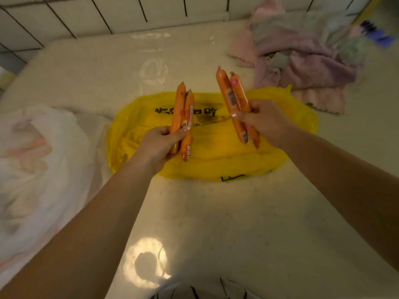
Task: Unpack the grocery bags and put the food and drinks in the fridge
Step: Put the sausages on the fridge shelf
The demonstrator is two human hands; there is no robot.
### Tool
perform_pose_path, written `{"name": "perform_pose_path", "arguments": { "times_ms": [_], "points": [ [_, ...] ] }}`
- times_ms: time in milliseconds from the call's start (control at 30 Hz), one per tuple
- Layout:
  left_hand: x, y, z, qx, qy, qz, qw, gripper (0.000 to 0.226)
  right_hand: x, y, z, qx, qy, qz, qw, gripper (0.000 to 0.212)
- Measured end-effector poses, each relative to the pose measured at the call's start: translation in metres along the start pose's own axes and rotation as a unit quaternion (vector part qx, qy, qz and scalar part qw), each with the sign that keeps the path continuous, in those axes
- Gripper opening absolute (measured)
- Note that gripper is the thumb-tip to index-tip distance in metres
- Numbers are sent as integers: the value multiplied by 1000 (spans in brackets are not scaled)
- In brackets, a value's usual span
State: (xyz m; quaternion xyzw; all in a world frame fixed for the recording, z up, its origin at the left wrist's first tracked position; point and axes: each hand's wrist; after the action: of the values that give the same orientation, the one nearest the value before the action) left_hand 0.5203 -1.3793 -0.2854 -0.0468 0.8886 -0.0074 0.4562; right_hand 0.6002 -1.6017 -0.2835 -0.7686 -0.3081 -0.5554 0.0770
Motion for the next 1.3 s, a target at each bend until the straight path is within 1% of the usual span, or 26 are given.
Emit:
{"name": "perform_pose_path", "arguments": {
  "times_ms": [67,133,267,367,433,500,533,667,800,867,1000,1067,1200,1300],
  "points": [
    [-4,8,-20,6,-24,-52,998,22,20,-14,-8,19,9,103,994,6],
    [-7,18,-42,7,-50,-86,995,19,36,-31,-17,62,8,168,984,7],
    [-4,42,-88,-3,-94,-135,986,17,66,-74,-40,135,5,201,970,10],
    [7,68,-129,-22,-119,-166,979,33,87,-114,-58,170,9,212,962,9],
    [20,87,-162,-44,-129,-184,973,43,100,-149,-73,200,14,205,958,7],
    [37,106,-198,-66,-139,-191,969,44,111,-188,-89,236,12,193,952,6],
    [45,114,-214,-75,-142,-193,968,41,115,-206,-96,253,12,187,949,7],
    [94,157,-298,-143,-154,-211,954,19,129,-299,-139,317,16,165,934,8],
    [157,201,-393,-216,-157,-221,938,18,132,-398,-189,397,2,144,906,11],
    [187,220,-437,-257,-146,-225,928,17,129,-443,-213,434,6,137,890,12],
    [249,259,-529,-335,-146,-256,895,18,129,-542,-263,501,5,118,857,10],
    [270,274,-564,-362,-143,-268,881,14,132,-582,-281,529,-4,99,843,17],
    [299,307,-614,-401,-156,-293,854,15,147,-652,-306,567,-7,51,822,20],
    [316,341,-640,-430,-181,-324,823,12,161,-708,-312,593,-6,27,804,27]
  ]
}}
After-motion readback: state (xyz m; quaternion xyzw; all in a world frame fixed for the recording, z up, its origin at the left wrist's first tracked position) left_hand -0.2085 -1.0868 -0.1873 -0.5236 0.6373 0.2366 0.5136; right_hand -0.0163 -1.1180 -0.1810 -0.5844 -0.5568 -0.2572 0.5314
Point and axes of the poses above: each hand's wrist, its own z-axis towards the middle knuckle, its own y-axis out of the back of the hand, x = y × z, and after that the axes turned 11 degrees about x, right-handed
